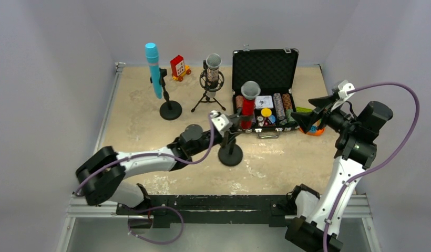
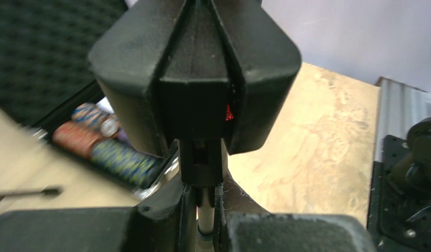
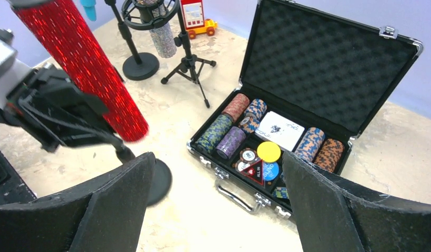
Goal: Attach the microphones to the stand
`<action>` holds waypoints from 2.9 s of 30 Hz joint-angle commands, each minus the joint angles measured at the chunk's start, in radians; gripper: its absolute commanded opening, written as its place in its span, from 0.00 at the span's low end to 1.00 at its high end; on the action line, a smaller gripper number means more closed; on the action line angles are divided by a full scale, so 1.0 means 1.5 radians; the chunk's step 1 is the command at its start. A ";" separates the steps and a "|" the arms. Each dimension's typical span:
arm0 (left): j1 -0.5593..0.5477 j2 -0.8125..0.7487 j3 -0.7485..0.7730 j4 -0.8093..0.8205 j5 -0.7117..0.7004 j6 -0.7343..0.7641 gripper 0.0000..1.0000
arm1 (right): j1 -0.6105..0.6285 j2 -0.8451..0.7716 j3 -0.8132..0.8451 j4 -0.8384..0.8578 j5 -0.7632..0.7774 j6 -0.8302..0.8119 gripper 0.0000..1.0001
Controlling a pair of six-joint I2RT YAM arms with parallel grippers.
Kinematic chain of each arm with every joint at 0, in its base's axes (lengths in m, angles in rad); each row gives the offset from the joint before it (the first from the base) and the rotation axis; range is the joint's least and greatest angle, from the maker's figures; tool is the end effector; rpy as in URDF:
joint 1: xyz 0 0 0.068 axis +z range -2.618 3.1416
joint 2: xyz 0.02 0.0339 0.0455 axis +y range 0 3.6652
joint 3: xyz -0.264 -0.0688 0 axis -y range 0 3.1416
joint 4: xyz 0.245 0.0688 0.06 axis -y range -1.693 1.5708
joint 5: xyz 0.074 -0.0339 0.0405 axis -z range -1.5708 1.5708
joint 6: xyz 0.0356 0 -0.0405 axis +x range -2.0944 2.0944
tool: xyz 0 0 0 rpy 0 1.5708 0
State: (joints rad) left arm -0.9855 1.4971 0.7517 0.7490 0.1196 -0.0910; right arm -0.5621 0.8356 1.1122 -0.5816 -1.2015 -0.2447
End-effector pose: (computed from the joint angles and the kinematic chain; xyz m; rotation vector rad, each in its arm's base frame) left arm 0.1791 -0.2779 0.2551 0.7997 1.4388 -0.9298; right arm 0.1404 -0.0492 0.4079 -0.5158 1.6266 0.5219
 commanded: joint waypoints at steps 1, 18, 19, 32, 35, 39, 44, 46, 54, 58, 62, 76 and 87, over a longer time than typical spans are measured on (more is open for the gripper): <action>0.051 -0.169 -0.119 0.015 -0.075 -0.003 0.00 | -0.004 -0.002 0.000 0.014 -0.034 -0.005 0.95; 0.357 -0.566 -0.207 -0.231 -0.273 0.032 0.00 | -0.002 0.021 -0.054 0.025 -0.089 -0.036 0.96; 0.375 -0.570 -0.203 -0.234 -0.270 0.026 0.00 | -0.002 0.020 -0.059 0.027 -0.090 -0.036 0.96; 0.549 -0.558 -0.136 -0.261 -0.226 -0.021 0.00 | -0.002 0.018 -0.081 0.024 -0.098 -0.050 0.96; 0.602 -0.524 -0.120 -0.244 -0.207 -0.054 0.00 | -0.002 0.018 -0.079 0.018 -0.100 -0.056 0.96; 0.639 -0.446 -0.082 -0.209 -0.189 -0.054 0.00 | -0.002 0.019 -0.079 0.016 -0.101 -0.058 0.96; 0.671 -0.347 -0.040 -0.146 -0.196 -0.013 0.00 | -0.002 0.020 -0.080 0.012 -0.102 -0.061 0.97; 0.690 -0.311 -0.028 -0.119 -0.190 -0.011 0.00 | -0.002 0.020 -0.081 0.012 -0.103 -0.062 0.97; 0.740 -0.171 0.013 -0.019 -0.145 -0.005 0.00 | -0.002 0.022 -0.082 0.012 -0.109 -0.063 0.97; 0.748 -0.120 0.016 0.016 -0.134 -0.003 0.00 | -0.002 0.023 -0.083 0.013 -0.106 -0.062 0.97; 0.748 -0.102 -0.013 0.054 -0.138 0.003 0.00 | -0.002 0.025 -0.084 0.014 -0.105 -0.065 0.97; 0.748 -0.206 -0.110 -0.007 -0.180 -0.036 0.80 | -0.002 0.030 -0.077 -0.004 -0.109 -0.080 0.97; 0.748 -0.529 -0.063 -0.551 -0.220 -0.222 0.99 | -0.002 0.029 -0.035 -0.076 -0.086 -0.138 0.98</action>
State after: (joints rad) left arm 0.1307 0.8322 0.5991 0.3035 -0.2253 -0.2707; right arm -0.5632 0.8837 0.9989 -0.6357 -1.3273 -0.3908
